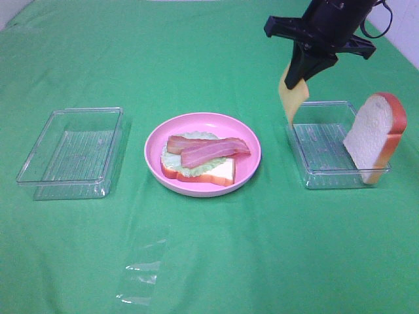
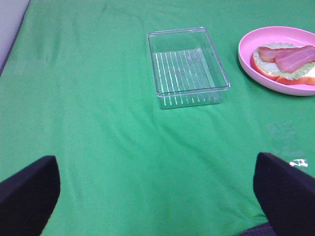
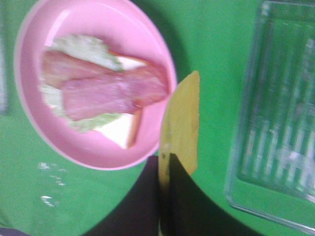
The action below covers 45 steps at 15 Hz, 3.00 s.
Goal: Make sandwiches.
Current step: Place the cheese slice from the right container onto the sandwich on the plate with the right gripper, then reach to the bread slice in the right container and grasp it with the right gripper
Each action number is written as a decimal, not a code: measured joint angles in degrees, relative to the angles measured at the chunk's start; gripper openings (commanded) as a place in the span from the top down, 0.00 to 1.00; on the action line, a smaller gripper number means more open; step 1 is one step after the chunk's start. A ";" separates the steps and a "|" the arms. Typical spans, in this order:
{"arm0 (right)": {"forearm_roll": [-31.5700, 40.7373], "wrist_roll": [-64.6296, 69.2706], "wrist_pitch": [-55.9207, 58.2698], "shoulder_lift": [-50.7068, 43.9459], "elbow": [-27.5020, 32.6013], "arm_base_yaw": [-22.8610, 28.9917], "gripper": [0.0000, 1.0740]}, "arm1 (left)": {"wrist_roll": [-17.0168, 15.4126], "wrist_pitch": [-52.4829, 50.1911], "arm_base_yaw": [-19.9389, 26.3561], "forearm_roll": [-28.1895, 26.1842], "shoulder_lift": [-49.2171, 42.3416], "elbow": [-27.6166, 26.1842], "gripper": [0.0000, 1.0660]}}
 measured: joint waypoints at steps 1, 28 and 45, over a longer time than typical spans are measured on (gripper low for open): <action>7.33 -4.53 -2.46 -1.60 2.75 0.00 1.00 | 0.00 0.00 0.00 0.00 0.00 0.00 0.06; 39.36 -23.26 -20.68 13.69 10.26 6.65 1.00 | 0.00 0.00 0.00 0.00 0.00 0.00 0.06; -4.24 0.97 -3.90 -4.41 4.87 1.43 0.08 | 0.00 -0.06 0.00 0.00 0.00 0.00 0.06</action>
